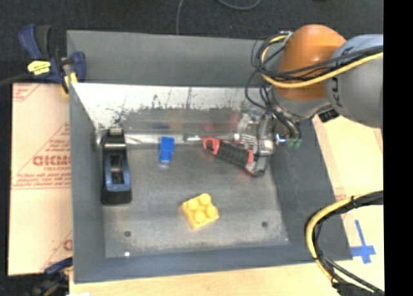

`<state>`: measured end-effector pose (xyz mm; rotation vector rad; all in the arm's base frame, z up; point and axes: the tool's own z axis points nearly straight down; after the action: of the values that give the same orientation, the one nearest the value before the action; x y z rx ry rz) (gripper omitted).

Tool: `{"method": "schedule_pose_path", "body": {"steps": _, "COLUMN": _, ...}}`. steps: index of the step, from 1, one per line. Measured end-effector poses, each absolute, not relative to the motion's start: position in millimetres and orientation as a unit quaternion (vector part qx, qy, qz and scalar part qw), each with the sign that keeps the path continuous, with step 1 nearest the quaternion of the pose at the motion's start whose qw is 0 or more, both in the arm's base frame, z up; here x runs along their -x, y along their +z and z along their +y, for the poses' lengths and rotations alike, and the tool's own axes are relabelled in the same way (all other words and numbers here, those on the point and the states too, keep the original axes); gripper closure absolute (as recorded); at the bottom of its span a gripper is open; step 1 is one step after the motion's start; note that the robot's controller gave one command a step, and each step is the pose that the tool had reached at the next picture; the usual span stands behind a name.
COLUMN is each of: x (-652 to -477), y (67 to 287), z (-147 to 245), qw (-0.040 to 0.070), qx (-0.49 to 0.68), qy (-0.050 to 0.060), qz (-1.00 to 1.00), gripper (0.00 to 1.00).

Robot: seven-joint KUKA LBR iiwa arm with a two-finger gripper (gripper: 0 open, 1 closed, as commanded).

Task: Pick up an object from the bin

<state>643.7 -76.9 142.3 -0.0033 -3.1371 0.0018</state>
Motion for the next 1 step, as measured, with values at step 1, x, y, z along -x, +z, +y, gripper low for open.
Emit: {"method": "schedule_pose_path", "body": {"steps": 1, "x": -645.5, "y": 146.6, "z": -76.9, "qw": -0.002, "qx": 0.001, "qy": 0.001, "qz": -1.000, "gripper": 0.00}}
